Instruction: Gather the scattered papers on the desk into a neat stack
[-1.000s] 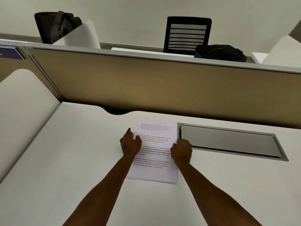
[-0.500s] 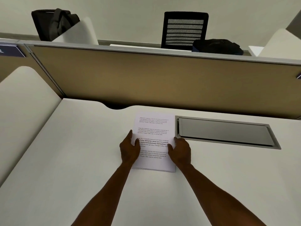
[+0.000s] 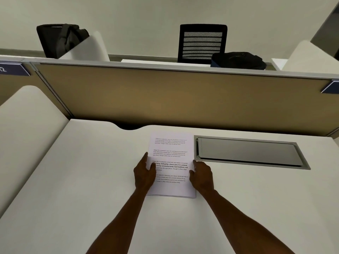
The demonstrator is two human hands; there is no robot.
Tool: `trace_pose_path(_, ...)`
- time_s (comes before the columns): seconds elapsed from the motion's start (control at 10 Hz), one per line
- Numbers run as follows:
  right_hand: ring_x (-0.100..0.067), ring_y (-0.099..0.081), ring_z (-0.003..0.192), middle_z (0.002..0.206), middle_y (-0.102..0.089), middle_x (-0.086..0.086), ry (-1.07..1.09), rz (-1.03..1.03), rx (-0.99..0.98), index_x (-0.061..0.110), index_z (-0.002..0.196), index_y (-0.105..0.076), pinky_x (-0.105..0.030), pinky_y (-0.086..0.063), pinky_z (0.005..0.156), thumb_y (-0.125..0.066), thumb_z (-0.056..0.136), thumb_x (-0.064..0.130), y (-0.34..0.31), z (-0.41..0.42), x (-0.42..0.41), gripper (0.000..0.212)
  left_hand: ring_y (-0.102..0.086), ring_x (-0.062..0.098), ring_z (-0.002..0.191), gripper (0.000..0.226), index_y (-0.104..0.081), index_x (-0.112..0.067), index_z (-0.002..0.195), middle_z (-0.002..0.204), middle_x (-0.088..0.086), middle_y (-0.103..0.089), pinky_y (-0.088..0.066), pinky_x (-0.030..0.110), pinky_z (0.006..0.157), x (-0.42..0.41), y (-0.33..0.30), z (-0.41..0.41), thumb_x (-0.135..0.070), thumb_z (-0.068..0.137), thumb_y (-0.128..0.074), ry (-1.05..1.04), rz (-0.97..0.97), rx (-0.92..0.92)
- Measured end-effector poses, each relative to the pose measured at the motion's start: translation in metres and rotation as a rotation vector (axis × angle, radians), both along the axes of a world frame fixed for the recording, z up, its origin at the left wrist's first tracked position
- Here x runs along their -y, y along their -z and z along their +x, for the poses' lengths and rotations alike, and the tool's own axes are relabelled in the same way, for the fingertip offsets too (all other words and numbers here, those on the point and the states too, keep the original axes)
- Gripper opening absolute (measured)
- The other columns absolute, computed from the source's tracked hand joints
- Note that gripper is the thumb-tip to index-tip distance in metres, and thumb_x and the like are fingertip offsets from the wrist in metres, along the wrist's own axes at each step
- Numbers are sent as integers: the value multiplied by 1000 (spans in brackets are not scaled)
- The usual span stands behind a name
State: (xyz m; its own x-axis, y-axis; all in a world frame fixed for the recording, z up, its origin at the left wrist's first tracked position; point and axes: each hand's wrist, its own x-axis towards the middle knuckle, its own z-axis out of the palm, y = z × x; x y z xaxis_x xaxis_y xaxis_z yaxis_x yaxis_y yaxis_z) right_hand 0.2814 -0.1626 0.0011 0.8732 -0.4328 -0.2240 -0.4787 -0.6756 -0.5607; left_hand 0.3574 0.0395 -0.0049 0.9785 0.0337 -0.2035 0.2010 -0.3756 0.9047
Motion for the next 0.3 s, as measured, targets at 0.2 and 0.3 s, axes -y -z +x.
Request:
trace_pose_path(0.2,-29,-54,128,144,-53,-14,0,26,64,5,143,-46,-40,-39,110,-64,92,34,-9,-7,4,62,-53,33,134,59,-48,-9,147,146,13,-54,-41,41,111,-5,-13,-3,-15,92,-69,52,77,98)
trace_pose_path(0.3,-27,-48,134,148,-50,-9,-35,-62,101,12,146,-43,-39,-36,111,-62,89,49,-15,-13,12,72,-51,31,135,60,-49,-8,145,145,13,-55,-38,34,109,-4,-21,-4,-19,90,-71,135,145,216)
